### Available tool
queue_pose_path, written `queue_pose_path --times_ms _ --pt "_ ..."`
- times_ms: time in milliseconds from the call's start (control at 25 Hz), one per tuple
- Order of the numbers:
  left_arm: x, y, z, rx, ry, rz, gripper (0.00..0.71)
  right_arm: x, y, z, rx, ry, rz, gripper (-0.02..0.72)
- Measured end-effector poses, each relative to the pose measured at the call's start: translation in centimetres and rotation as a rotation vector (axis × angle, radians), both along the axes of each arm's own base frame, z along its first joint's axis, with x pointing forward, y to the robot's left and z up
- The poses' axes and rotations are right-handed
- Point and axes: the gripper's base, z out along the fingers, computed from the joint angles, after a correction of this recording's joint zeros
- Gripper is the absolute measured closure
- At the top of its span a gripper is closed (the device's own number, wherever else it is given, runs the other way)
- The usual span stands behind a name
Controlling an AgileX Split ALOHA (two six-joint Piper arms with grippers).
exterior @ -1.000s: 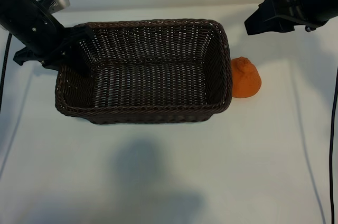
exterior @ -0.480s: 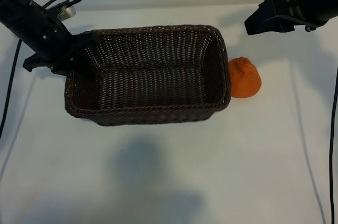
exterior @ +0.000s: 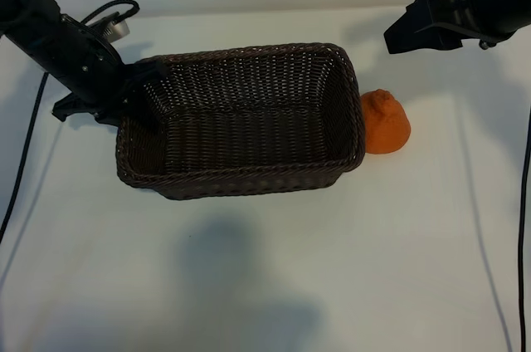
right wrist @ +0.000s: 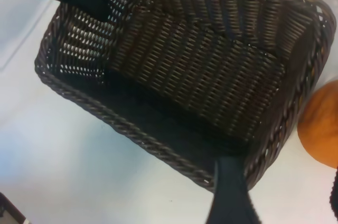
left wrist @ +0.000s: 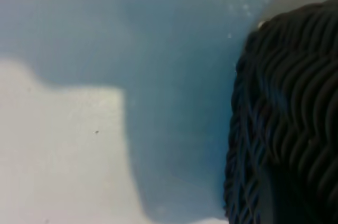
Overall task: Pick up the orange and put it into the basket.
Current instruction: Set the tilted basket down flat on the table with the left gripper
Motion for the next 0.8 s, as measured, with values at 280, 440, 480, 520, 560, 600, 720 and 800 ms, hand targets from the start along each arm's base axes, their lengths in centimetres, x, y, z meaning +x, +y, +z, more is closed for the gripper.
queue_pose_path --times_ms 280,440,480,520,560,600,720,800 --pt "-0.04 -0.78 -0.03 -0.001 -0.004 -0.012 0.561 0.01 0.00 0.00 0.000 -0.001 -0.001 0.256" --pt "-0.04 -0.78 -0.08 0.000 0.005 0.006 0.561 0.01 0.00 0.00 0.000 -0.001 -0.001 0.256" --pt "-0.04 -0.78 -0.08 0.000 0.007 0.010 0.561 0.01 0.00 0.00 0.000 -0.001 -0.001 0.256" --pt "-0.04 -0.78 -0.08 0.000 0.007 0.010 0.561 0.01 0.00 0.00 0.000 -0.001 -0.001 0.256" --pt "-0.04 -0.78 -0.08 0.000 0.007 0.010 0.561 0.01 0.00 0.00 0.000 -0.001 -0.001 0.256" --pt "-0.04 -0.78 -0.08 0.000 0.007 0.010 0.561 0.01 0.00 0.00 0.000 -0.001 -0.001 0.256" --pt "-0.04 -0.78 -0.08 0.001 0.007 0.011 0.561 0.01 0.00 0.00 0.000 -0.001 -0.001 0.256" --pt "-0.03 -0.77 -0.08 0.001 0.006 0.012 0.561 0.01 0.00 0.00 0.000 -0.001 -0.001 0.256"
